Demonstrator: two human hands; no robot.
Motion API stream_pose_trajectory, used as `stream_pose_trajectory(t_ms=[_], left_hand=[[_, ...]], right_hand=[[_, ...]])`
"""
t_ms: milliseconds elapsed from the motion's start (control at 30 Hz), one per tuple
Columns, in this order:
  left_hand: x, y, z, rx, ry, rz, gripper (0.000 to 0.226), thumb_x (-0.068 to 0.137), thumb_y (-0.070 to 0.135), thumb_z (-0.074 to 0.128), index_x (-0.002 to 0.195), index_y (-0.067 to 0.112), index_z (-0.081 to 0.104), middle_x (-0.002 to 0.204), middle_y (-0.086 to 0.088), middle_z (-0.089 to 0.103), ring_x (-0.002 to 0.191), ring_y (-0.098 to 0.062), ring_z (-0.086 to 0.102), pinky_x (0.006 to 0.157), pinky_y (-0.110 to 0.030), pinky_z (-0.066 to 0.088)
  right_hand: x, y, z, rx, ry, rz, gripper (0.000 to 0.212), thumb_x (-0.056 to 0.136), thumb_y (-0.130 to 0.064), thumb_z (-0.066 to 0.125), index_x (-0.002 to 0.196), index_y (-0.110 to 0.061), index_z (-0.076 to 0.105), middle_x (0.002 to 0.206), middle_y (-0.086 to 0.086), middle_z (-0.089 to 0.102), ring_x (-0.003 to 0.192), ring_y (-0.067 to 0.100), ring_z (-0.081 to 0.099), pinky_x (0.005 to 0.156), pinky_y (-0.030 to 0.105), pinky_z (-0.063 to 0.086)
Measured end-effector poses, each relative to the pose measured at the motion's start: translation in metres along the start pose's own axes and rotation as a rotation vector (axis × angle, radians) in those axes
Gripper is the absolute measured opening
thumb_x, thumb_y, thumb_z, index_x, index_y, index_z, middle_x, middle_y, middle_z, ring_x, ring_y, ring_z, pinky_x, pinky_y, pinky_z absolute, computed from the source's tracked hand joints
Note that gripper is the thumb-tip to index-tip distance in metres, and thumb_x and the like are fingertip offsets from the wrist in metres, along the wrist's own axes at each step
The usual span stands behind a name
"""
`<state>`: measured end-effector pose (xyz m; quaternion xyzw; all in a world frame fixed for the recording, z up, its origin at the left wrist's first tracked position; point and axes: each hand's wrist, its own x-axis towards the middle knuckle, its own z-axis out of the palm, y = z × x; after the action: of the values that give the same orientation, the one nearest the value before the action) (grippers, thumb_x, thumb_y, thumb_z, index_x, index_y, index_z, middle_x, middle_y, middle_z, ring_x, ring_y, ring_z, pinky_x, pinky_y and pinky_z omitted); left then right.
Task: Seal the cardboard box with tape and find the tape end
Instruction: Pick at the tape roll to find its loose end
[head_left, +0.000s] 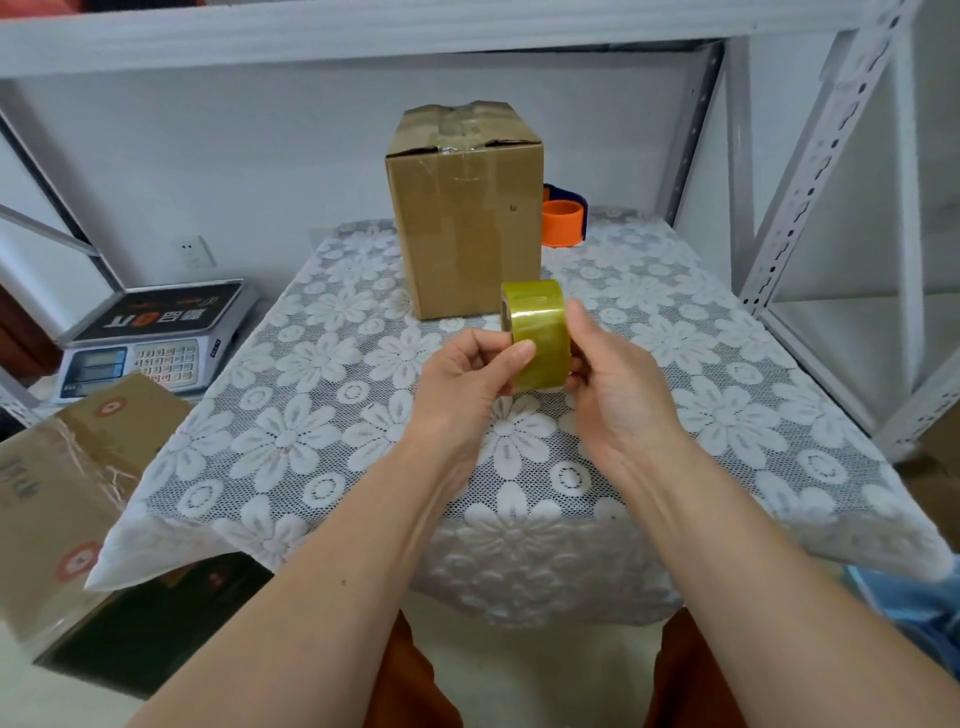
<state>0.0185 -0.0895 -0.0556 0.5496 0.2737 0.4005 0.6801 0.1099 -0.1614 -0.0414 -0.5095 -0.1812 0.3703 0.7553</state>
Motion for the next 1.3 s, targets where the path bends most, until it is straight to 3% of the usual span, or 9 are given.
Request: stream_pose_trajectory(t_ms=[133, 300, 400, 567, 700, 933, 1100, 1200, 1300], left_hand=[[-0.0007, -0.0013, 0.0022, -0.007, 0.003, -0.006, 0.012, 0.081, 0.003, 0.069, 0.075, 0.011, 0.062, 0.068, 0.001, 0.061, 0.053, 0.0, 0.057, 0.054, -0.013, 0.047], [-0.0001, 0.0009, -0.0002, -0.026, 0.016, 0.01, 0.01, 0.082, 0.002, 0.067, 0.077, 0.01, 0.063, 0.06, 0.007, 0.063, 0.05, -0.001, 0.056, 0.054, -0.014, 0.047], [0.0, 0.001, -0.0007, 0.018, 0.001, 0.031, 0.01, 0.081, 0.005, 0.069, 0.077, 0.011, 0.063, 0.06, 0.006, 0.06, 0.053, -0.002, 0.053, 0.058, -0.016, 0.047], [-0.0039, -0.0002, 0.0038, 0.051, -0.012, 0.038, 0.01, 0.082, 0.002, 0.068, 0.078, 0.009, 0.062, 0.058, 0.01, 0.062, 0.053, 0.003, 0.056, 0.055, -0.01, 0.046], [-0.0045, 0.0004, 0.0046, 0.054, 0.005, 0.034, 0.01, 0.082, 0.003, 0.068, 0.078, 0.009, 0.062, 0.064, 0.004, 0.061, 0.053, 0.002, 0.054, 0.055, -0.012, 0.046], [-0.0061, 0.0028, 0.0061, 0.048, -0.001, 0.05, 0.01, 0.082, 0.002, 0.068, 0.079, 0.008, 0.061, 0.064, 0.003, 0.059, 0.051, 0.003, 0.053, 0.055, -0.01, 0.045], [-0.0061, 0.001, 0.0067, 0.074, 0.001, 0.052, 0.013, 0.082, 0.001, 0.068, 0.076, 0.01, 0.061, 0.055, 0.012, 0.062, 0.051, 0.004, 0.054, 0.054, -0.01, 0.045], [-0.006, 0.003, 0.0051, 0.049, 0.017, 0.035, 0.011, 0.082, 0.002, 0.068, 0.077, 0.009, 0.061, 0.056, 0.01, 0.062, 0.05, 0.002, 0.055, 0.053, -0.011, 0.046], [-0.0059, 0.0051, 0.004, 0.057, 0.018, 0.045, 0.008, 0.082, 0.003, 0.068, 0.08, 0.007, 0.062, 0.057, 0.009, 0.061, 0.05, 0.002, 0.055, 0.054, -0.012, 0.046]], right_hand=[[-0.0023, 0.0002, 0.0004, 0.039, 0.058, 0.028, 0.013, 0.092, -0.014, 0.058, 0.092, -0.009, 0.07, 0.084, 0.003, 0.07, 0.068, 0.006, 0.062, 0.049, 0.012, 0.048], [-0.0012, 0.0025, 0.0015, 0.065, -0.018, -0.008, 0.02, 0.092, -0.003, 0.053, 0.101, -0.006, 0.07, 0.091, 0.004, 0.072, 0.076, 0.006, 0.064, 0.062, 0.015, 0.049], [-0.0009, 0.0031, 0.0008, 0.062, -0.01, -0.008, 0.02, 0.089, -0.023, 0.061, 0.097, -0.008, 0.072, 0.086, 0.0, 0.07, 0.078, 0.008, 0.059, 0.073, 0.021, 0.045], [-0.0019, 0.0022, 0.0002, 0.127, 0.035, 0.014, 0.014, 0.091, -0.014, 0.059, 0.087, -0.007, 0.071, 0.074, -0.001, 0.071, 0.055, -0.001, 0.062, 0.047, 0.009, 0.044], [-0.0026, 0.0046, 0.0006, 0.132, 0.011, 0.005, 0.018, 0.093, -0.006, 0.053, 0.099, -0.003, 0.069, 0.092, 0.006, 0.071, 0.07, 0.003, 0.064, 0.055, 0.01, 0.048], [-0.0085, 0.0045, 0.0054, 0.156, 0.02, -0.041, 0.016, 0.089, -0.02, 0.062, 0.084, -0.008, 0.071, 0.083, 0.004, 0.072, 0.065, 0.003, 0.065, 0.054, 0.012, 0.049], [-0.0076, 0.0056, 0.0073, 0.155, 0.045, -0.039, 0.02, 0.091, -0.005, 0.056, 0.075, -0.008, 0.069, 0.07, 0.002, 0.071, 0.058, 0.003, 0.065, 0.049, 0.01, 0.047], [-0.0075, 0.0088, 0.0081, 0.104, -0.02, -0.066, 0.021, 0.092, 0.0, 0.051, 0.088, -0.006, 0.071, 0.083, 0.006, 0.072, 0.073, 0.007, 0.066, 0.058, 0.012, 0.049], [-0.0093, 0.0074, 0.0082, 0.096, -0.042, -0.085, 0.016, 0.092, -0.011, 0.056, 0.084, -0.01, 0.071, 0.079, 0.001, 0.072, 0.066, 0.002, 0.064, 0.055, 0.01, 0.048]])
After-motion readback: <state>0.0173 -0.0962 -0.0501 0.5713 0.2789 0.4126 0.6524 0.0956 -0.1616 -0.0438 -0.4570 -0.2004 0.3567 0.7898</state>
